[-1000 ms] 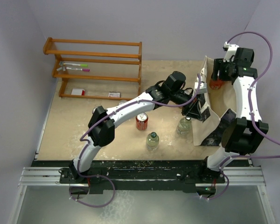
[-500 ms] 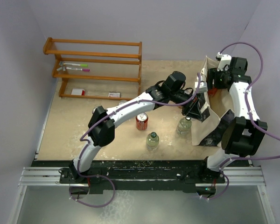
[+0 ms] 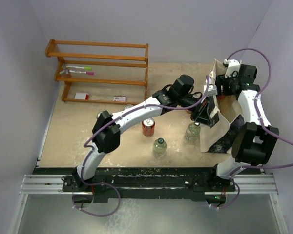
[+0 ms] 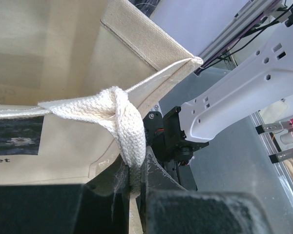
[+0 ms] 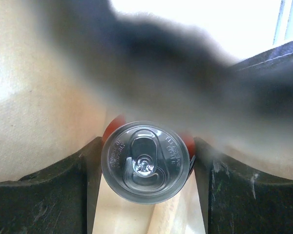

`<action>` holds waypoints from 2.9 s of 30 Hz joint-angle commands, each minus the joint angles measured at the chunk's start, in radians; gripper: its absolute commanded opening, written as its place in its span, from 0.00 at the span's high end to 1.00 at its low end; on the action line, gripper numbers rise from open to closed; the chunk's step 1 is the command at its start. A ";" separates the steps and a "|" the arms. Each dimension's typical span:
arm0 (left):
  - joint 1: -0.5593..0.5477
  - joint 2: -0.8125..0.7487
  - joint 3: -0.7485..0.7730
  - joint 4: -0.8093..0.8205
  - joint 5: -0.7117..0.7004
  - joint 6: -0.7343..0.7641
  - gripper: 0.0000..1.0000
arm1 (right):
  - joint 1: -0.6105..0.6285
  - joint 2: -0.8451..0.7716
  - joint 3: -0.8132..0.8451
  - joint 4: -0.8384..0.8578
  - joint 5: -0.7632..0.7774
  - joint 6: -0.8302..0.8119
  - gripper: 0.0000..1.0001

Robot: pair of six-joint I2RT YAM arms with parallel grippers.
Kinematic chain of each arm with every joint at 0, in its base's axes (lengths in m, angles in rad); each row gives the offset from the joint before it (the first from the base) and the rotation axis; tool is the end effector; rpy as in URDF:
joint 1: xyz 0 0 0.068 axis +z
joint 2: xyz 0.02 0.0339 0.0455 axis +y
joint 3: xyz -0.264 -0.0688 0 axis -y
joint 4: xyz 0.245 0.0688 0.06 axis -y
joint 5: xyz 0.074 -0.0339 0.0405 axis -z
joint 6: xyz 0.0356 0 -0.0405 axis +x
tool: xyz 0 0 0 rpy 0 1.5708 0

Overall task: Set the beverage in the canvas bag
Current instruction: Place the drink in the canvas bag.

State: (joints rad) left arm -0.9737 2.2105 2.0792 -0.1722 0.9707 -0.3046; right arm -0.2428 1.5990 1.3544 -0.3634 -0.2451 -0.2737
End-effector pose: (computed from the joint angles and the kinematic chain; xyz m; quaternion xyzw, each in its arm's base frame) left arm 0.2670 -0.4450 0.3246 0.4950 0.5826 -0.6141 0.1961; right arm 0.3600 -0.0803 0.3143 -0.0702 0.8787 -0.0126 0.4720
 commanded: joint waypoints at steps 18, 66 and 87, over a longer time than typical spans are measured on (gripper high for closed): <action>0.019 -0.018 -0.010 0.009 0.031 0.011 1.00 | -0.004 0.030 -0.032 0.068 -0.257 0.194 1.00; 0.032 -0.103 0.031 -0.102 0.075 0.159 1.00 | 0.010 0.109 -0.012 0.053 -0.024 -0.155 0.96; 0.023 -0.043 0.186 -0.059 0.073 0.100 1.00 | -0.026 0.065 -0.179 0.252 -0.112 -0.007 0.90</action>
State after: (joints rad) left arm -0.9401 2.1849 2.1803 -0.3237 0.9680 -0.1741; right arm -0.2653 1.6939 1.2507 -0.1463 -0.3790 -0.3492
